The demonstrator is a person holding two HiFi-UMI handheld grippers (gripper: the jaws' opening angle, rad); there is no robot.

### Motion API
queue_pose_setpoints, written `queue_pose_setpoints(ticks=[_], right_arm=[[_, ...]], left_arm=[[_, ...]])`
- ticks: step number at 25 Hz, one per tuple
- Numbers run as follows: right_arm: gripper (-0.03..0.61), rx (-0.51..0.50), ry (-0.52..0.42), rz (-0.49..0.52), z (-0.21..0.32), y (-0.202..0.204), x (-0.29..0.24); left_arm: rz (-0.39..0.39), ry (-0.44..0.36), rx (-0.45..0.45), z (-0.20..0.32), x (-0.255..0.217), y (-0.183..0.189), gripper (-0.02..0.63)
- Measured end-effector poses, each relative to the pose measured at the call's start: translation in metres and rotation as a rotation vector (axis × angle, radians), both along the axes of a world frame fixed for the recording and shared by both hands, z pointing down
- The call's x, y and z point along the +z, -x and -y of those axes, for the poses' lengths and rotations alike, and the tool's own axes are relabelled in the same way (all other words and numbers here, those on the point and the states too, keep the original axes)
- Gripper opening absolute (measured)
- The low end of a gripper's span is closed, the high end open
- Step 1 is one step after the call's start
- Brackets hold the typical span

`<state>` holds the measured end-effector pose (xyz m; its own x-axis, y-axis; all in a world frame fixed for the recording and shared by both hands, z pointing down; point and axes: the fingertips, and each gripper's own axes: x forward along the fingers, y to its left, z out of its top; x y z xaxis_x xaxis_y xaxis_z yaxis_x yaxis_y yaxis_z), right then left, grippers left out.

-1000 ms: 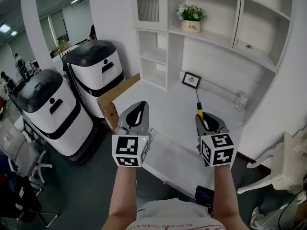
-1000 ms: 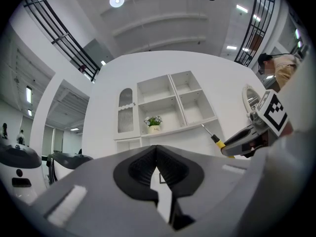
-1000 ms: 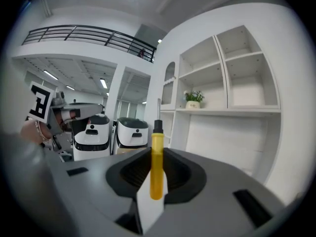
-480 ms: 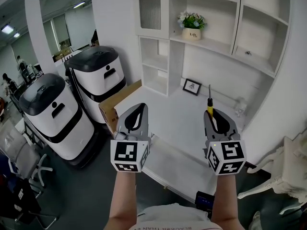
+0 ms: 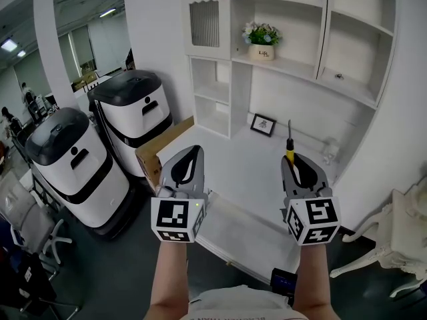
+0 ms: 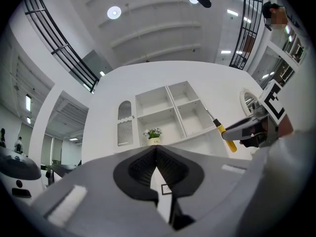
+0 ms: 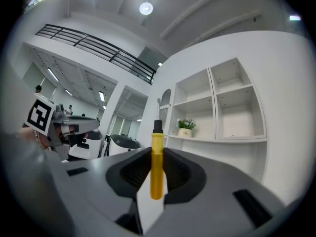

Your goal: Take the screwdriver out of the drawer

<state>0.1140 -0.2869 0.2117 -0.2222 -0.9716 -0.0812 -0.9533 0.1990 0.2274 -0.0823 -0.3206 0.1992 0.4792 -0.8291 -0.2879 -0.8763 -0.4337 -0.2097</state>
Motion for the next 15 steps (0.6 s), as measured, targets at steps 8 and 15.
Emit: queue_pose_setpoints(ticks=[8, 15], right_arm=[[0.084, -0.002, 0.011, -0.006, -0.0036, 0.0023, 0.0043], [0.083, -0.005, 0.013, -0.003, -0.0029, 0.0029, 0.0059]], left_arm=[[-0.003, 0.003, 0.014, -0.0032, -0.0001, -0.0020, 0.009], [-0.004, 0.001, 0.019, -0.0026, -0.0010, -0.0038, 0.009]])
